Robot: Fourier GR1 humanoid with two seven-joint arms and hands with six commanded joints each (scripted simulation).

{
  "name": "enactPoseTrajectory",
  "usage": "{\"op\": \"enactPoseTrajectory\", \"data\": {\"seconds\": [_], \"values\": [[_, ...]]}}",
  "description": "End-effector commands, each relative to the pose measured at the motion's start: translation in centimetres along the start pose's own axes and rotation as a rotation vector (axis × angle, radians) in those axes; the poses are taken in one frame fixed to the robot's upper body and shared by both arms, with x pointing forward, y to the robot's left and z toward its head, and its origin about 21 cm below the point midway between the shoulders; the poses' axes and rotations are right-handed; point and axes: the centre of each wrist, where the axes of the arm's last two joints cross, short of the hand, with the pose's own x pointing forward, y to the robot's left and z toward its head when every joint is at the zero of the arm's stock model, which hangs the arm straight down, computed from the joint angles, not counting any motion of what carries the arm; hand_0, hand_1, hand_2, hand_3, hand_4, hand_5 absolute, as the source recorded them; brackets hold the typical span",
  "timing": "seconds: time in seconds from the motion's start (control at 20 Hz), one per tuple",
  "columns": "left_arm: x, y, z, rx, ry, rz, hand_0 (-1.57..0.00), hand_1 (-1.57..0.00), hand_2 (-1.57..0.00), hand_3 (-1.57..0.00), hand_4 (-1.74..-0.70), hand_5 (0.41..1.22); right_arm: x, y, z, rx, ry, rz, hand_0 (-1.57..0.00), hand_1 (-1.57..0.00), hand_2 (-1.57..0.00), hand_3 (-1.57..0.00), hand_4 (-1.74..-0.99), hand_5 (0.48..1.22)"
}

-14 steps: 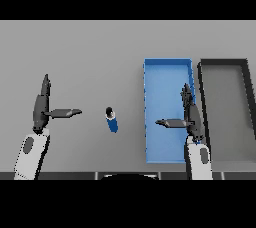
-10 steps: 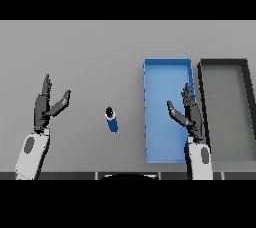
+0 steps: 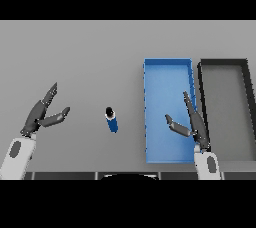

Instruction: Pick up the blue pipe and place it into the blue bin.

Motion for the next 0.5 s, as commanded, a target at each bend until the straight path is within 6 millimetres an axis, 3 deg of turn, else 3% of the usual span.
{"op": "enactPoseTrajectory", "data": {"seconds": [0.0, 0.15, 0.45], "values": [[0.1, -0.1, 0.2, -0.036, -0.005, -0.018, 0.0, 0.0, 0.0, 0.0, -1.16, 0.605, -0.3, 0.1, 0.1, 0.006, 0.008, -0.008, 0.0, 0.0, 0.0, 0.0, -1.226, 0.593], [0.3, -1.2, 0.9, -0.191, 0.023, -0.01, 0.0, 0.0, 0.0, 0.0, -1.18, 0.584, -0.4, 0.0, -0.1, 0.01, -0.008, 0.003, 0.0, 0.0, 0.0, 0.0, -1.228, 0.601], [1.8, -5.5, 0.9, -0.385, 0.018, -0.018, 0.0, 0.0, 0.0, 0.0, -1.2, 0.517, -0.1, 0.3, -0.6, 0.031, -0.041, -0.024, 0.0, 0.0, 0.0, 0.0, -1.273, 0.636]]}}
